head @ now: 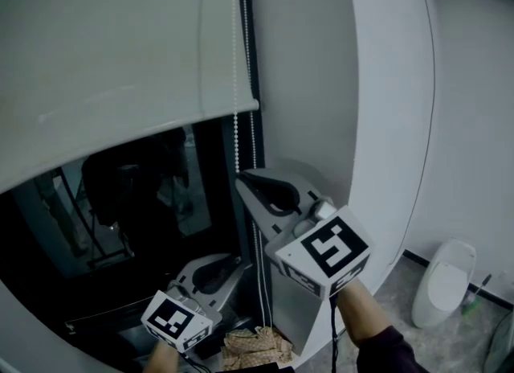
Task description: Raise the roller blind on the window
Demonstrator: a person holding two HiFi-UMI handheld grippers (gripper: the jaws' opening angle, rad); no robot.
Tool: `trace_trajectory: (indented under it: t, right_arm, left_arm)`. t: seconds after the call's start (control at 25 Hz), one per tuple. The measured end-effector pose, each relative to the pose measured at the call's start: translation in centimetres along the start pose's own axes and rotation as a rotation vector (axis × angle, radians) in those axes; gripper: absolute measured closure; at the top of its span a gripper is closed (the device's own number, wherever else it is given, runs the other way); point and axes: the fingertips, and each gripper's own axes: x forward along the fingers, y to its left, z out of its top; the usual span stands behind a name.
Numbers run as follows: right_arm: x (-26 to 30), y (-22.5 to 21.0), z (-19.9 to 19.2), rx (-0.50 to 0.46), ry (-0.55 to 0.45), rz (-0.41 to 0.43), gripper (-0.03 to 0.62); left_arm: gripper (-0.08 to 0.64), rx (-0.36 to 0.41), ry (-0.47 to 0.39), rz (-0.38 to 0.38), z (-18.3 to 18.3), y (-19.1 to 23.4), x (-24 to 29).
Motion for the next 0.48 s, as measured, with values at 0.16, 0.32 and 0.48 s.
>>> trace_trajectory:
  t: [0.16,0.32,0.48]
  right_arm:
    - [-1.1,1.6,-1.1,-0.049,0.032,-0.017,0.574]
    - [-2.3,2.8,-1.8,-0.095,0.051,-0.014,0.574]
    - [-2.8,4.5,-3.9,-0.123,0.086,0.010,0.574]
  left_arm:
    - [0.538,-0.059,-0.161,0.037,6.0,2.9,-1.1]
    - [0.537,-0.090,-0.261,0.036,11.7,4.7,-0.5]
    - [0.509,-0.083,-0.284,0.011,15.9,5.1,1.0]
